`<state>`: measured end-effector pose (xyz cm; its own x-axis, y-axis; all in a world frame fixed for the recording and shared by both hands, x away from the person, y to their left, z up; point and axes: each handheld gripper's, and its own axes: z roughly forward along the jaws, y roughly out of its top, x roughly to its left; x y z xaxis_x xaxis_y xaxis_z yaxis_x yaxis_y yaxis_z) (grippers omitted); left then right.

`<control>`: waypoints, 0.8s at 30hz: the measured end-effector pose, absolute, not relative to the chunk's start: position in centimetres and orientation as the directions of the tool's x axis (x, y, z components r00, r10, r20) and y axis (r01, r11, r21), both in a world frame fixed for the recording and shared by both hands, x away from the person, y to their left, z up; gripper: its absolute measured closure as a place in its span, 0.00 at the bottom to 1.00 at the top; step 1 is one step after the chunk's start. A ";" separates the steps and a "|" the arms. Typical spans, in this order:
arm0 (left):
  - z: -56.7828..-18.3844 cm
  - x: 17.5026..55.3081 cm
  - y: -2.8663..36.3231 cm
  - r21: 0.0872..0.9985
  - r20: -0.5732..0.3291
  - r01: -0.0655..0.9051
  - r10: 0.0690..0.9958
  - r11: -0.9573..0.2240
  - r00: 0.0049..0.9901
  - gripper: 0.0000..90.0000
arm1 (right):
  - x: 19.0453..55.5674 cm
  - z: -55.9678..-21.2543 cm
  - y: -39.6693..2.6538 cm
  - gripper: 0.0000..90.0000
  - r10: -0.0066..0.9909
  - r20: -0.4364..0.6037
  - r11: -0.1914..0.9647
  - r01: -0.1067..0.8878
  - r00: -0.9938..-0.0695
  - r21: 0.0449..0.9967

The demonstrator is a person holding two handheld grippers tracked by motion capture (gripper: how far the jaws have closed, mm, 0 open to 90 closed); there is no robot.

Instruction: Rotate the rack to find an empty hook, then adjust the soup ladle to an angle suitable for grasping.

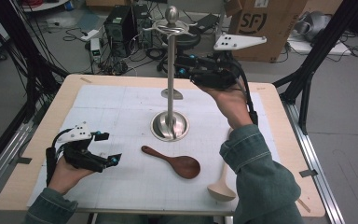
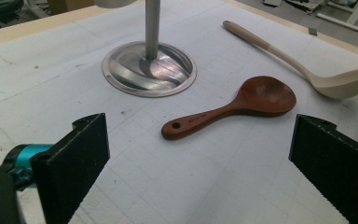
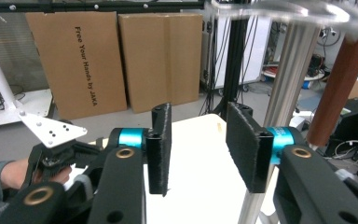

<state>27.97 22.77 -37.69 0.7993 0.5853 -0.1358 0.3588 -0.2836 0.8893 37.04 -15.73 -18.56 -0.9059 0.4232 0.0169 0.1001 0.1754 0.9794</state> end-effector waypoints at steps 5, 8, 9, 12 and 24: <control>-37.7 27.9 22.7 0.889 -0.140 0.362 0.586 -0.280 0.798 0.06 | 36.7 -19.6 -16.4 0.65 0.429 0.024 0.174 0.109 -0.903 0.979; -37.8 27.9 22.6 0.888 -0.141 0.363 0.585 -0.282 0.799 0.06 | 36.4 -20.4 -16.7 0.63 0.433 0.031 0.169 0.115 -0.901 0.979; -37.8 27.9 22.5 0.888 -0.141 0.362 0.583 -0.283 0.800 0.06 | 36.3 -20.6 -16.8 0.63 0.432 0.036 0.172 0.121 -0.901 0.978; -37.8 27.9 22.5 0.888 -0.138 0.360 0.581 -0.285 0.802 0.06 | 36.1 -21.5 -17.0 0.63 0.435 0.040 0.177 0.129 -0.900 0.976; -37.9 27.7 22.5 0.887 -0.136 0.361 0.585 -0.287 0.799 0.06 | 35.4 -24.4 -18.8 0.63 0.460 0.069 0.192 0.174 -0.885 0.966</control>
<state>27.74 22.45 -37.91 0.7993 0.5852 -0.1364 0.3612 -0.2866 0.8873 35.44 -18.79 -24.44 -0.8852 0.4601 0.0687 0.1745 0.1915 0.9658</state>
